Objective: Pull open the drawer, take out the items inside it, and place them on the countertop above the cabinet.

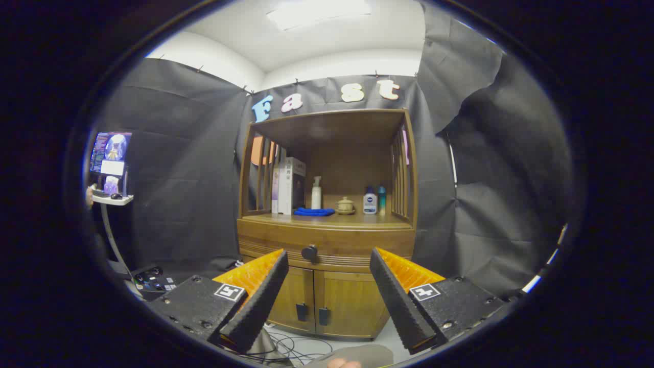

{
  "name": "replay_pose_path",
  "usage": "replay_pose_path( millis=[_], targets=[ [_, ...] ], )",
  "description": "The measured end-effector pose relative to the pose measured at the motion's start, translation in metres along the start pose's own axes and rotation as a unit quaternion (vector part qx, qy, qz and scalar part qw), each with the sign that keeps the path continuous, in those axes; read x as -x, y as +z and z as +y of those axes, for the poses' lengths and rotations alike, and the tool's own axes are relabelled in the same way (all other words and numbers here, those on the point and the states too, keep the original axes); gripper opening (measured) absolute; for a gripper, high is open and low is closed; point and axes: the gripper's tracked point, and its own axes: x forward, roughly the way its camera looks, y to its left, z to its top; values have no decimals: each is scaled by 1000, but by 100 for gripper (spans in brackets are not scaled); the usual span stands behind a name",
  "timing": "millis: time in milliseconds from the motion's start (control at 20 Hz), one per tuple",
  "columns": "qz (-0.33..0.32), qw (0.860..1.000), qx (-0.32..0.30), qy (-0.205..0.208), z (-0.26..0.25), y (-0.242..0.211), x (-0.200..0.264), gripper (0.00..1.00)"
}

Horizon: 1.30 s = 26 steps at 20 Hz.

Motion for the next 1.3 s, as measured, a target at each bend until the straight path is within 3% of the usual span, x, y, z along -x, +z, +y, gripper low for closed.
replay_pose_path(
  millis=[1300],
  targets=[
    [10, 1000, 18, 15, 3, -4, -2, 100]
  ],
)
